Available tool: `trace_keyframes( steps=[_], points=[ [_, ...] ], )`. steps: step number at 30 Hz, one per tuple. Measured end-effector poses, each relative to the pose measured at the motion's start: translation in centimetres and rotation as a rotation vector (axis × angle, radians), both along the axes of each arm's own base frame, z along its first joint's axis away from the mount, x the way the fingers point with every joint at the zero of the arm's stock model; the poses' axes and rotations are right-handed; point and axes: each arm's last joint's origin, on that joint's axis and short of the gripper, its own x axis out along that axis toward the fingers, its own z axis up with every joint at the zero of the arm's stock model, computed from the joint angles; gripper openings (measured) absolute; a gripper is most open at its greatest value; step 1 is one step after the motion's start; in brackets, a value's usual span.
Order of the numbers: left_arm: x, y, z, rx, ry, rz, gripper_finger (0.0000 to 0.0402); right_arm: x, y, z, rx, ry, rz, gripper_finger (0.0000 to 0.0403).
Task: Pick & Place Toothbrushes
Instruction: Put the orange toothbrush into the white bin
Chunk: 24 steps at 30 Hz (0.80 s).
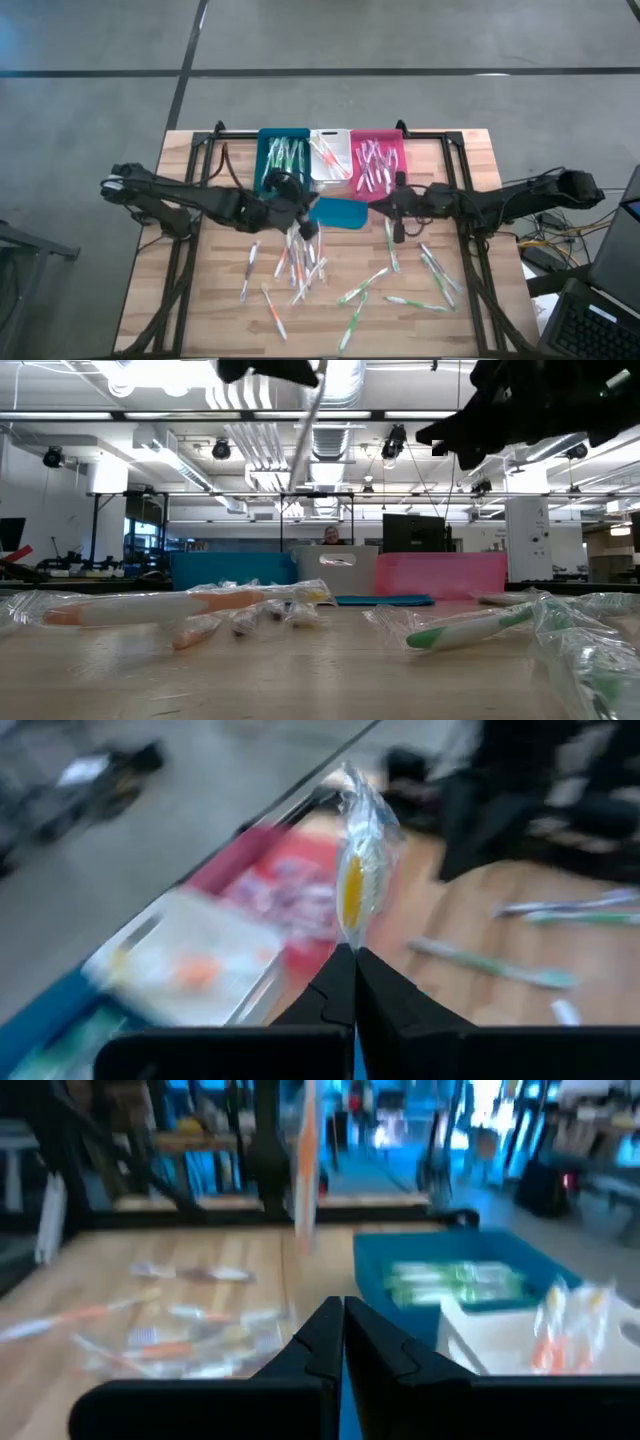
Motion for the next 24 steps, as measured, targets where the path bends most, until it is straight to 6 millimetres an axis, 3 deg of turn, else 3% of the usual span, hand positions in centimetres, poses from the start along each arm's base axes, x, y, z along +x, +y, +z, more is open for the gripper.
trace_keyframes(
  steps=[8,15,24],
  points=[
    [2.0,1.8,-1.2,0.063,-0.272,-0.356,0.0000,1.1,0.4,0.1,-0.011,-0.061,0.121,0.0069],
    [2.0,3.8,-2.9,0.067,-0.319,-0.425,0.0000,3.4,0.3,1.7,-0.071,-0.080,0.121,0.0146],
    [2.0,3.8,-2.3,0.111,-0.362,-0.491,0.0000,6.4,0.3,2.6,-0.103,-0.047,0.106,0.0201]
  ],
)
